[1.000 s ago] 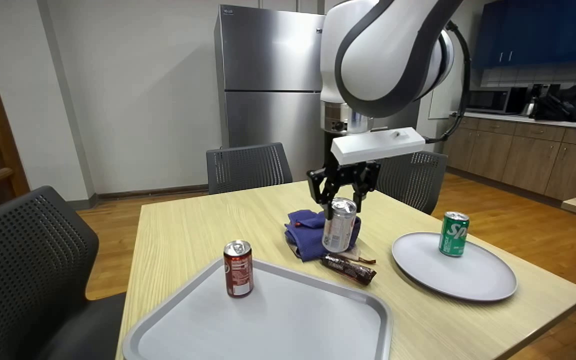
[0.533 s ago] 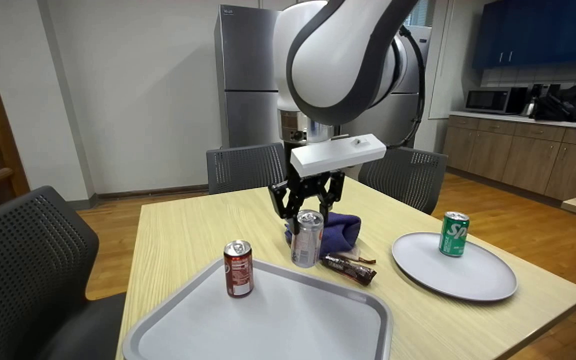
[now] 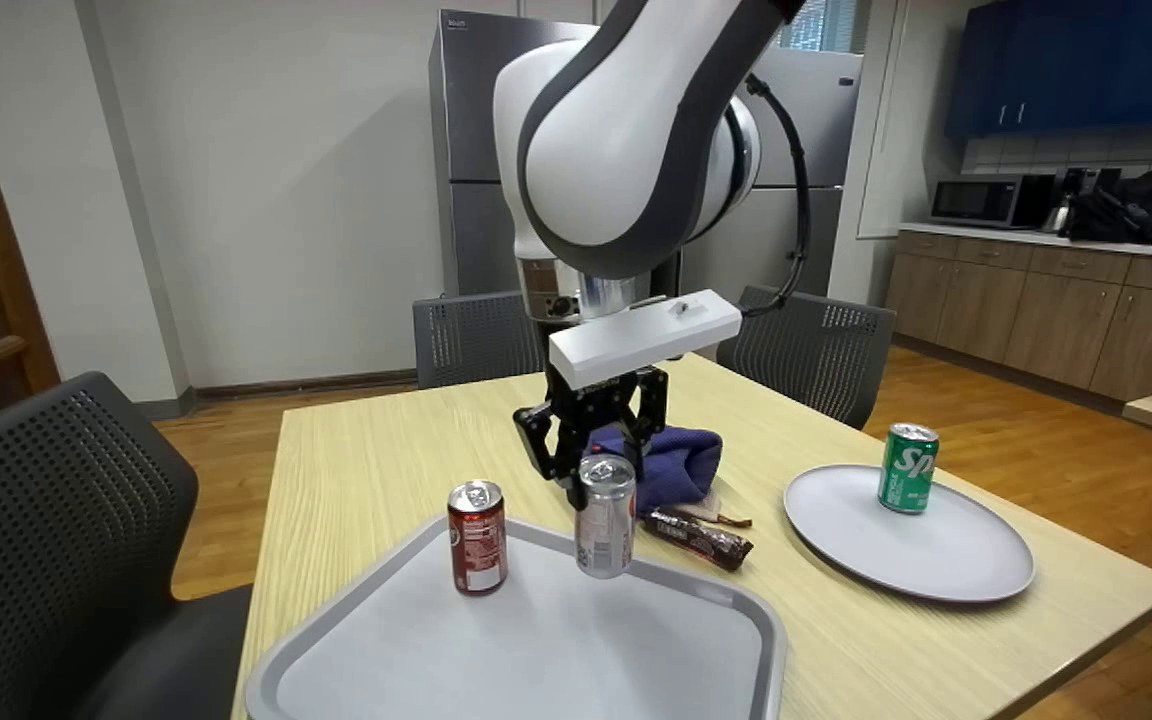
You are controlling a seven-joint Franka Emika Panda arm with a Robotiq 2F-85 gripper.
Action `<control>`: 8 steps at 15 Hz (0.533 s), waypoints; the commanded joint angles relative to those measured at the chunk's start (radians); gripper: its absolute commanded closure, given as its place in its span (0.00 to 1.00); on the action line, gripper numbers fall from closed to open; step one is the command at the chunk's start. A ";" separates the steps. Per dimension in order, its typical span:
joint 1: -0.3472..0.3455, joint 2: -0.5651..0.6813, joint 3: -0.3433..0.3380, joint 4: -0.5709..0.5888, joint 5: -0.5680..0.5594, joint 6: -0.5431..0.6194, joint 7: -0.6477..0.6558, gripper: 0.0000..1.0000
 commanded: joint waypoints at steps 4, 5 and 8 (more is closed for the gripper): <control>-0.006 0.078 0.005 0.060 0.023 -0.041 -0.062 0.61; -0.009 0.087 0.004 0.063 0.027 -0.038 -0.068 0.61; -0.016 0.108 0.002 0.073 0.041 -0.038 -0.089 0.61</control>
